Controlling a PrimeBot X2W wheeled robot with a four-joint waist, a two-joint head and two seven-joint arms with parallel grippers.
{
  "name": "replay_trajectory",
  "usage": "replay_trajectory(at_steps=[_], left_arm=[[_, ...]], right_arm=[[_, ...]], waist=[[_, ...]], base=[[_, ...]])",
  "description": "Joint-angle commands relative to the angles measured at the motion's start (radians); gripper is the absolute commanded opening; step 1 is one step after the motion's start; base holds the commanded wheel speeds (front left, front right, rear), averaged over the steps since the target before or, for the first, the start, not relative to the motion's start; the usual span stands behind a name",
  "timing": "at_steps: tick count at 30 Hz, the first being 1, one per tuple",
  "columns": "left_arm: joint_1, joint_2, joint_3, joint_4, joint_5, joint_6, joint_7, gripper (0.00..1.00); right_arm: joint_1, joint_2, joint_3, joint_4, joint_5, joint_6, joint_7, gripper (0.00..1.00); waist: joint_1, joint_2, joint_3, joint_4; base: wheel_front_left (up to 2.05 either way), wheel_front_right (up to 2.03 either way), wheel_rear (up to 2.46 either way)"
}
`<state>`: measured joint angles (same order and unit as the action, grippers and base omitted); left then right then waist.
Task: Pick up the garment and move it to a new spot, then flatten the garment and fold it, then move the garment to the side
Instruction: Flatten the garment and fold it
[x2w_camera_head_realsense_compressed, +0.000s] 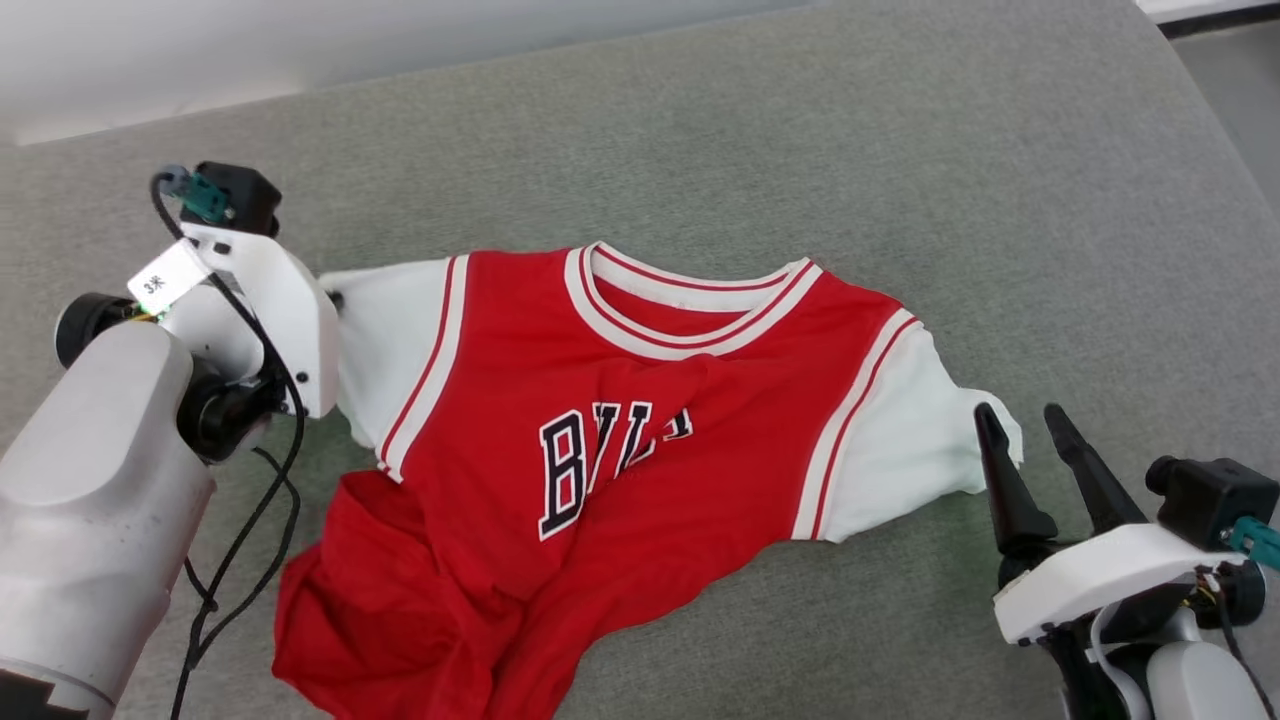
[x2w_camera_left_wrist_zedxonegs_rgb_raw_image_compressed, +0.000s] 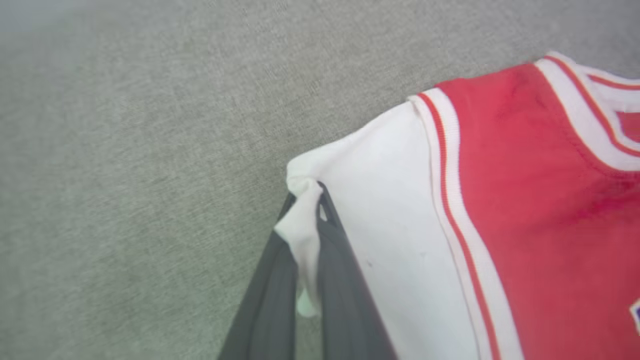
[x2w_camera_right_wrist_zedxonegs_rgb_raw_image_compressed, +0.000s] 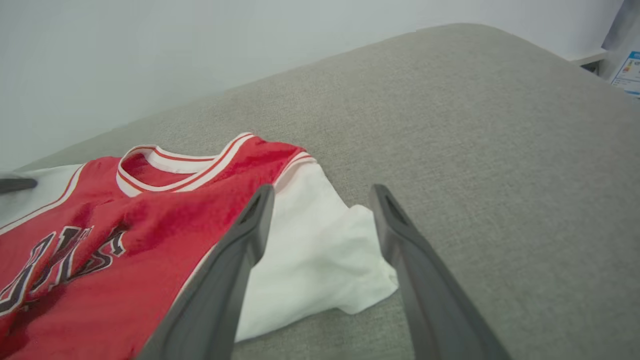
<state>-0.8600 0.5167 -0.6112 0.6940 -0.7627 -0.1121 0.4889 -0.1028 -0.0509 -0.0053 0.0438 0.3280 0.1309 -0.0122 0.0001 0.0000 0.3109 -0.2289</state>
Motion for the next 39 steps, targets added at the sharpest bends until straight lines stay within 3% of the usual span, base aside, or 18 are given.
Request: replay_trajectory(at_steps=[1,4,11,17,25,26,27,28,39], left_arm=[[0.011,-0.004,0.016,-0.023,0.004,0.016,-0.057,0.0],[0.014,-0.002,0.029,-0.044,0.004,0.027,-0.096,0.0],[0.019,0.006,0.04,-0.153,0.015,0.052,-0.148,0.0],[0.017,0.0,0.031,-0.239,0.022,0.069,-0.147,0.0],[0.028,0.005,0.027,-0.301,0.027,0.082,-0.156,0.0],[0.03,0.005,0.027,-0.306,0.025,0.082,-0.158,0.0],[0.031,0.005,0.027,-0.309,0.023,0.083,-0.158,0.0],[0.032,0.006,0.026,-0.312,0.022,0.084,-0.158,0.0],[0.03,0.011,0.035,-0.304,0.028,0.095,-0.197,0.0]], right_arm=[[-0.02,-0.005,-0.034,0.038,0.015,0.0,0.056,1.0],[-0.035,-0.028,-0.067,0.069,0.039,0.0,0.114,1.0],[-0.1,-0.133,-0.141,0.14,0.068,0.0,0.429,1.0],[-0.187,-0.21,-0.067,0.19,0.09,0.0,0.62,1.0],[-0.208,-0.226,0.101,0.301,0.151,0.002,0.813,1.0],[-0.203,-0.224,0.117,0.314,0.16,0.002,0.833,0.77],[-0.2,-0.219,0.129,0.323,0.171,0.002,0.846,0.24],[-0.202,-0.218,0.141,0.329,0.175,0.004,0.859,0.0],[-0.327,-0.293,0.07,0.262,0.137,0.0,0.765,0.0]], waist=[[-0.0001,0.0,-0.016,0.025],[-0.0001,0.0,-0.023,0.039],[-0.0001,0.0,-0.027,0.077],[-0.0001,0.0,-0.002,0.111],[-0.0001,0.0,0.012,0.138],[-0.0001,0.0,0.013,0.139],[-0.0001,0.0,0.013,0.141],[-0.0001,0.0,0.013,0.142],[-0.0001,0.0,-0.036,0.132]], base=[[0.0,0.0,0.0],[0.0,0.0,0.0],[0.0,0.0,0.0],[0.0,0.0,0.0],[0.0,0.0,0.0],[0.0,0.0,0.0],[0.0,0.0,0.0],[0.0,0.0,0.0],[0.0,0.0,0.0]])
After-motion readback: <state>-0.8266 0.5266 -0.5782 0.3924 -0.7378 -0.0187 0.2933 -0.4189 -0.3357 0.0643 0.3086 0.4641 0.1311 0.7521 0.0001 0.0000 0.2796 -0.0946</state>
